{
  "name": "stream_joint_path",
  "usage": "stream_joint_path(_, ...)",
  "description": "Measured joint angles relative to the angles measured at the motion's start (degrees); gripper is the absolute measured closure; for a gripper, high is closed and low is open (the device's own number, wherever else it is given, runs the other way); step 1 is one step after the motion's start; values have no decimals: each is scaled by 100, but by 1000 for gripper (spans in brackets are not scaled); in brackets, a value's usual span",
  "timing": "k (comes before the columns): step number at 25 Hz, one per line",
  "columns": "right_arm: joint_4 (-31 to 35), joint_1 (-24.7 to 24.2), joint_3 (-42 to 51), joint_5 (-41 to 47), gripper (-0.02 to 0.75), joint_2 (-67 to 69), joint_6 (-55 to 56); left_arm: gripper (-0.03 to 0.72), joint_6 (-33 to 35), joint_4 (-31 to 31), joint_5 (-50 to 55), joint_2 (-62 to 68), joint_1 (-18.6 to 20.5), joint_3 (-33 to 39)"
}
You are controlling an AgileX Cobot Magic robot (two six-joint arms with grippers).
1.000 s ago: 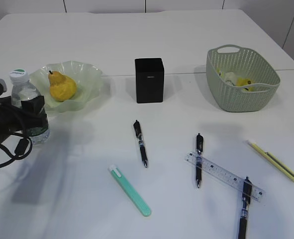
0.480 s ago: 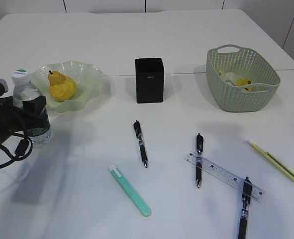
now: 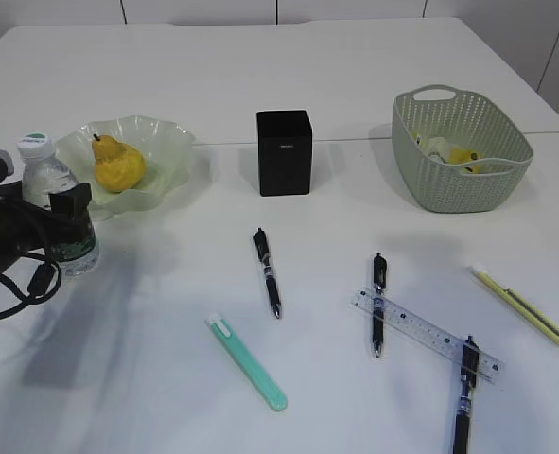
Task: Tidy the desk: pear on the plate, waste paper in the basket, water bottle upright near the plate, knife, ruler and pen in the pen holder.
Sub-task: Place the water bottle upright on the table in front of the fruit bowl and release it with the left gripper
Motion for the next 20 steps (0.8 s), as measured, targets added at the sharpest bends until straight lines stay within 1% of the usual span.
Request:
stream_joint_path(7, 0, 0, 0, 0, 279, 0, 0, 152, 0, -33, -46, -48, 0, 0)
stream_joint_path(12, 53, 0, 0, 0, 279, 0, 0, 148, -318, 51, -70, -196, 0, 0)
stream_joint_path(20, 107, 0, 0, 0, 279, 0, -11, 146, -382, 110, 76, -465, 0, 0)
